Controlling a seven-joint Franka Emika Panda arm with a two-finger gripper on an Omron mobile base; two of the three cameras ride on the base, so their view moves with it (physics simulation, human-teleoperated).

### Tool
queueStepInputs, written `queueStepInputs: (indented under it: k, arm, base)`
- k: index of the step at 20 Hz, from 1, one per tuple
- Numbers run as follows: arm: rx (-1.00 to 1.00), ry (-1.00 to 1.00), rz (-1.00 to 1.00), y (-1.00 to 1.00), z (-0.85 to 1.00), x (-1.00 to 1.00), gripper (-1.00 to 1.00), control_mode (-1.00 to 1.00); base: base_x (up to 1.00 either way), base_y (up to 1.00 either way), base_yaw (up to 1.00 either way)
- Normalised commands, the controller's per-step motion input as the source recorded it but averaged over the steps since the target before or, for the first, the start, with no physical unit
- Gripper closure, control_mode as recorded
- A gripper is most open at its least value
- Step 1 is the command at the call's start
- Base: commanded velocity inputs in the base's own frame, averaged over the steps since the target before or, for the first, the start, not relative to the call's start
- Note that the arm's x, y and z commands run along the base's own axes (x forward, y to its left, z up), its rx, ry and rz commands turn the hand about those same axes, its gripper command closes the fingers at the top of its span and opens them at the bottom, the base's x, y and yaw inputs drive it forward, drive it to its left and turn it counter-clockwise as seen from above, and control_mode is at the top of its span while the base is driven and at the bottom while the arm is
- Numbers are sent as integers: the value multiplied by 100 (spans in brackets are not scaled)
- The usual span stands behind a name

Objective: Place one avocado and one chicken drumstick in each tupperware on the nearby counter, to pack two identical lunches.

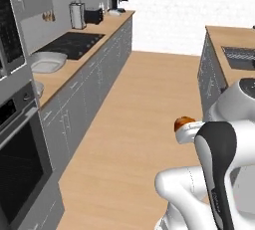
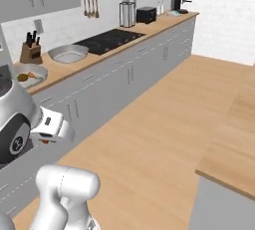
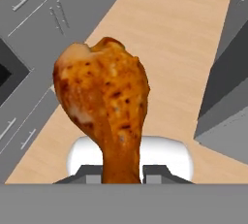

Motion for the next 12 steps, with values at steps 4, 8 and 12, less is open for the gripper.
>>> queueStepInputs:
  k: [4, 8, 12]
  arm:
    - [0, 0, 0, 0, 0, 0, 100, 100]
    - [0, 0, 0, 0, 0, 0, 100, 100]
    - [0, 0, 0, 0, 0, 0, 100, 100]
  base:
    - [100, 50, 0]
    - [100, 50, 0]
    - [100, 27, 0]
